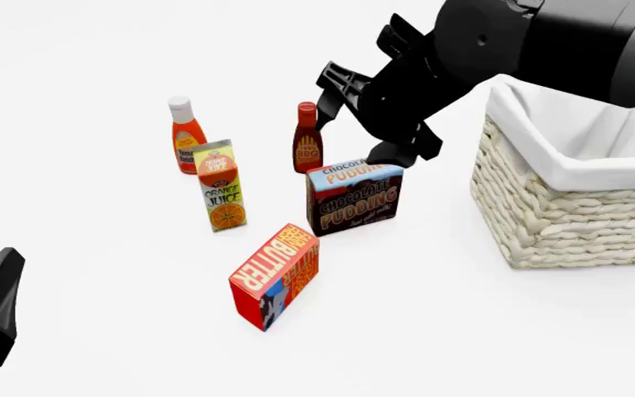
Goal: Pick the butter and place it in the basket.
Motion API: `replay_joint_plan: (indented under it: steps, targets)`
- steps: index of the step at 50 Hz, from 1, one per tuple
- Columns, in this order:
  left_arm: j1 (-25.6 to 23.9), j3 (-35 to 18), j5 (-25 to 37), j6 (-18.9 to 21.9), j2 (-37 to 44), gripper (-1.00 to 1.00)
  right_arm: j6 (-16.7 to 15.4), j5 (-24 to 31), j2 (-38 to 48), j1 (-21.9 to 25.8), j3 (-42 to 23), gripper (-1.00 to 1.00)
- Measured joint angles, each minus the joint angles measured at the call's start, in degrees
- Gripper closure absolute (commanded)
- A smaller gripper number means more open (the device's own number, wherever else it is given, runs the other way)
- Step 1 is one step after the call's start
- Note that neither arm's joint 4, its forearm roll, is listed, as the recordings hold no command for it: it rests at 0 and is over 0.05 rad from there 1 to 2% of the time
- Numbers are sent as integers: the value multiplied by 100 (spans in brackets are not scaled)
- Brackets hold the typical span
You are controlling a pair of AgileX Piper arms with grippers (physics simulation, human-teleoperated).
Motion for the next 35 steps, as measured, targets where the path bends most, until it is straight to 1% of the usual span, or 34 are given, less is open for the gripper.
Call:
replay_joint_plan:
  steps: [9, 19, 27, 35]
  targets:
    - [0, 0, 0, 0, 0, -100, 202, -196, -412, -339, 441, -100]
    - [0, 0, 0, 0, 0, -100, 485, -364, -798, -578, 867, -100]
    - [0, 0, 0, 0, 0, -100, 674, -447, -881, -631, 1073, -100]
    - [0, 0, 0, 0, 0, -100, 862, -501, -771, -597, 1126, -100]
